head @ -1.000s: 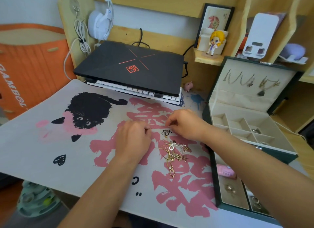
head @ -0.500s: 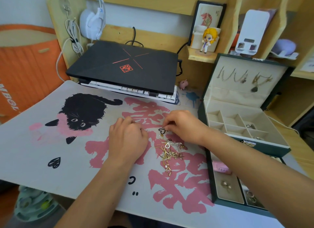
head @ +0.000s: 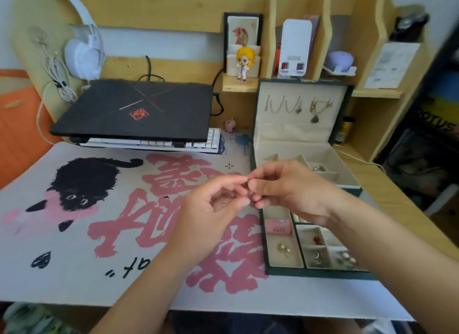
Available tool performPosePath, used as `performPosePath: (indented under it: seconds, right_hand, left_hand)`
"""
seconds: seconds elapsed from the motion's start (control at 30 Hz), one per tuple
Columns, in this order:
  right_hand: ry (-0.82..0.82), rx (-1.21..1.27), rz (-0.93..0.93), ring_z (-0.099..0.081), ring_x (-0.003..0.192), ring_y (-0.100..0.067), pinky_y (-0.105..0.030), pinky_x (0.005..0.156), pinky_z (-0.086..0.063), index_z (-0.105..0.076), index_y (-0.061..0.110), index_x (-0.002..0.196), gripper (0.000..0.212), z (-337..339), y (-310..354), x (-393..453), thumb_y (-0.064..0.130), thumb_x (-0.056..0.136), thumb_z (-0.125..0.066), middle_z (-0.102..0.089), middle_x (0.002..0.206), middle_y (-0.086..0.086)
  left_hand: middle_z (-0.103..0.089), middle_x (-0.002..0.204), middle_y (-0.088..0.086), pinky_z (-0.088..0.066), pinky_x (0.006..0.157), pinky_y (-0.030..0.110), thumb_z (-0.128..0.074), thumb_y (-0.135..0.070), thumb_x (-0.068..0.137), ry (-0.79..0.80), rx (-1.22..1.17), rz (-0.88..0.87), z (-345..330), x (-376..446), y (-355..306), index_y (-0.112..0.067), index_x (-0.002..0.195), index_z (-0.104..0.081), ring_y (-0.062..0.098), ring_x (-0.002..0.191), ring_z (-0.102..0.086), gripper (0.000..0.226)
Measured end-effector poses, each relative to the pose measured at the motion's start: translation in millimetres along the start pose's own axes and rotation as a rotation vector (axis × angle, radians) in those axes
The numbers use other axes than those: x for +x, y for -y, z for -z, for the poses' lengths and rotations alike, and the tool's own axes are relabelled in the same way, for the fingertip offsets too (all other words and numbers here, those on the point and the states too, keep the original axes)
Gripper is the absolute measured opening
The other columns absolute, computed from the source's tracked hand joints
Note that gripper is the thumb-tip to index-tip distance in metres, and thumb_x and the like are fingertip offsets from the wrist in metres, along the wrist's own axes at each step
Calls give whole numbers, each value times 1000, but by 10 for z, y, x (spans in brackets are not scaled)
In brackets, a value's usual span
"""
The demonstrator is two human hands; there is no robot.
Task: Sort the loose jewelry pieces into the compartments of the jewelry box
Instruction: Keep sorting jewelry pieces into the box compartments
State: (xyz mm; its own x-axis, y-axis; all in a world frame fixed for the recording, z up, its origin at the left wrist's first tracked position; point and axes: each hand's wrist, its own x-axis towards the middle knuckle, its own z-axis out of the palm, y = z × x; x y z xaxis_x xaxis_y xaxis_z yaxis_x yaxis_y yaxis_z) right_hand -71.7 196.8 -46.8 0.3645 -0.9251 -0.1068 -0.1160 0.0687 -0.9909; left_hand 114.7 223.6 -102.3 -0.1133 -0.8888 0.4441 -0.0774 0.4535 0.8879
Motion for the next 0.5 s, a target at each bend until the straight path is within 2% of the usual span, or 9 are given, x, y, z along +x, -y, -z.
performPosePath:
  seconds: [0.1, 0.23, 0.4, 0.5]
  right_hand:
    - [21, 131, -47, -61, 71, -14, -21, 66, -58, -72, 0, 99, 13, 114, -49, -149, 4, 88, -67, -67, 77, -9]
    - [67, 287, -105, -62, 66, -11, -20, 63, -58, -71, 0, 96, 14, 249, -79, -265, 4, 84, -66, -68, 74, -6]
    - [119, 357, -174, -66, 67, -10, -21, 64, -59, -69, -2, 104, 22, 407, -100, -299, 5, 84, -65, -71, 78, -6]
    - [142, 378, -186, -67, 69, -11, -21, 65, -60, -70, -3, 105, 23, 491, -122, -299, 6, 84, -65, -72, 80, -8]
  left_hand:
    - [-75, 94, -7, -57, 81, 20, -76, 4, 85, -23, 61, -115, -186, 16, -26, -29, 106, -74, 13, 91, -72, 39]
    - [-73, 101, -8, -58, 87, 27, -77, 3, 85, -19, 145, -238, -293, 109, -5, -27, 105, -76, 17, 99, -71, 36]
    - [-75, 97, -10, -53, 83, 14, -75, 6, 86, 73, 118, -220, -337, 196, -69, -20, 102, -78, 6, 95, -72, 31]
    - [-77, 95, -8, -54, 83, 17, -73, 4, 88, 132, 76, -138, -362, 248, -92, -21, 100, -78, 6, 93, -73, 28]
